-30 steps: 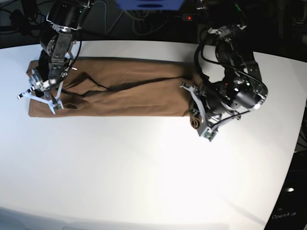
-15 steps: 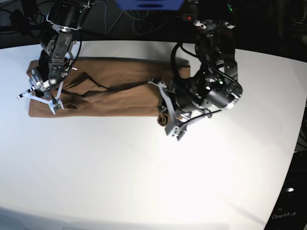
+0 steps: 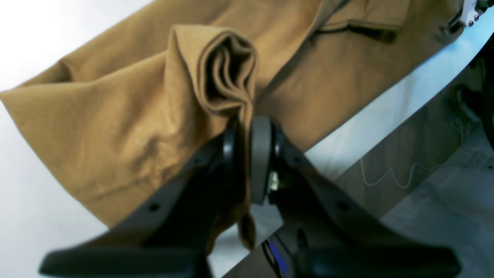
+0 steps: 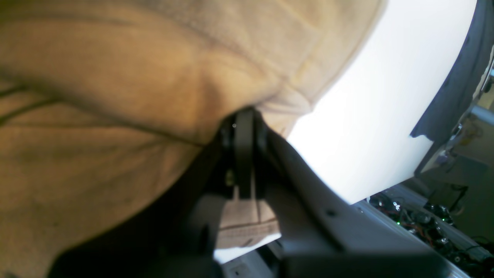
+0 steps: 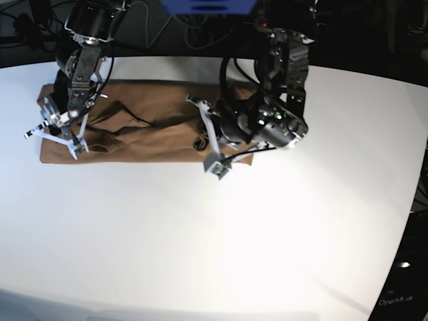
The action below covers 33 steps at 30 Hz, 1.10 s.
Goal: Fold the T-shirt properly
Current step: 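Lift the strip end with the left gripper and carry it toward the right gripper, then lay the strip end down over the middle of the strip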
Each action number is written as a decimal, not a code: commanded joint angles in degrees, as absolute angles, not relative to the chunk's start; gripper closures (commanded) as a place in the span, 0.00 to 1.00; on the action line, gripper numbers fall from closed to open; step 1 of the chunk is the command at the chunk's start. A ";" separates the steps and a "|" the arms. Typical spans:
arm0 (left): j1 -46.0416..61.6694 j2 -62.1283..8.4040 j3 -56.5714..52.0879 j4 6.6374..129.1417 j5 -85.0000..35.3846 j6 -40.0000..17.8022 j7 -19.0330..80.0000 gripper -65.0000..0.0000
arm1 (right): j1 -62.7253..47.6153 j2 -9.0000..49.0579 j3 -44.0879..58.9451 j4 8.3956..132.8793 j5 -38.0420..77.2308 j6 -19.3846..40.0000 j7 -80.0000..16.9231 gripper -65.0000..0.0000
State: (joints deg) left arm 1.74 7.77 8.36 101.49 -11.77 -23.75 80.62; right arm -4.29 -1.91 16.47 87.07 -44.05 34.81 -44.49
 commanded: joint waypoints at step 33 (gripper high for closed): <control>-3.56 9.00 8.04 102.29 -18.42 -23.78 79.87 0.93 | -6.29 -4.44 15.25 85.32 -37.05 40.00 -43.47 1.00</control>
State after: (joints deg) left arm -2.61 8.45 7.92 101.49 -17.43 -23.75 80.58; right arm -4.91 -2.24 15.92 87.09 -44.29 34.15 -44.12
